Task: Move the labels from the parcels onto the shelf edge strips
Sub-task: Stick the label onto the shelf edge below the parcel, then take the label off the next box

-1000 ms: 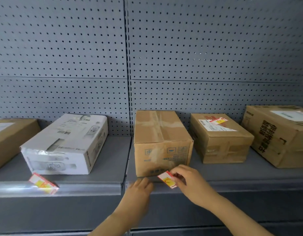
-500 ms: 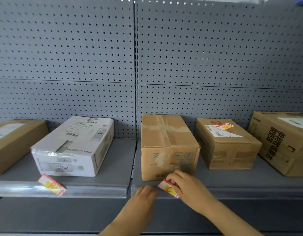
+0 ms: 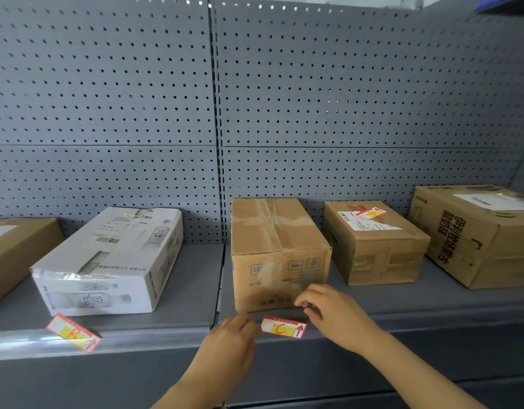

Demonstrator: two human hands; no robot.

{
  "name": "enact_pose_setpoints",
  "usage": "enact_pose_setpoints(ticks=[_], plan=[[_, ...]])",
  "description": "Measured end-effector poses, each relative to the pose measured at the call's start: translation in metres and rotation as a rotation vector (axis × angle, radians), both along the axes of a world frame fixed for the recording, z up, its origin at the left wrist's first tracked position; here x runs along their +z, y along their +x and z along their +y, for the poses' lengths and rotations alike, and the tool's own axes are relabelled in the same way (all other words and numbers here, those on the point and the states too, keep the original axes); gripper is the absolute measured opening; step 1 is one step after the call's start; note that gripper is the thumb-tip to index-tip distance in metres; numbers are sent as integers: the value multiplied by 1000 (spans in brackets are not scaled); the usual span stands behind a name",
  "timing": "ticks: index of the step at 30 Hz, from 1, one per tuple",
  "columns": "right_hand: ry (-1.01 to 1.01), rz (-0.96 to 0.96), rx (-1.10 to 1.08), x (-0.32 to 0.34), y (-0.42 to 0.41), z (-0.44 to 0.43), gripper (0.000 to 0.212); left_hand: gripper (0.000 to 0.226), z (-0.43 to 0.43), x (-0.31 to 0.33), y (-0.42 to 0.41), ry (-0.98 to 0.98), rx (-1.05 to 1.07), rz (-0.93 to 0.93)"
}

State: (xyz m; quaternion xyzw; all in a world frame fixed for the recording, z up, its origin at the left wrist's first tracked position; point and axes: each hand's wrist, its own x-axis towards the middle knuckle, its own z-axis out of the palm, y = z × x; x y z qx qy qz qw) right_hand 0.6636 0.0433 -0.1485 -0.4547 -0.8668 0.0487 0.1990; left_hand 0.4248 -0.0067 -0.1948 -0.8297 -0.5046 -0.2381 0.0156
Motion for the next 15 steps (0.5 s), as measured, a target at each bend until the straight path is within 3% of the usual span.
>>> enact_pose_setpoints(ticks=[7,11,15], plan=[[0,48,-80,-3,24,-16,20,28,14,10,32,-24,-88,-10],[16,83,-124,8,49,-18,18,12,32,26,58,-10,-170,-81],[45,130,-165,19,81,-9,17,20,44,47,93,72,-204,-43]])
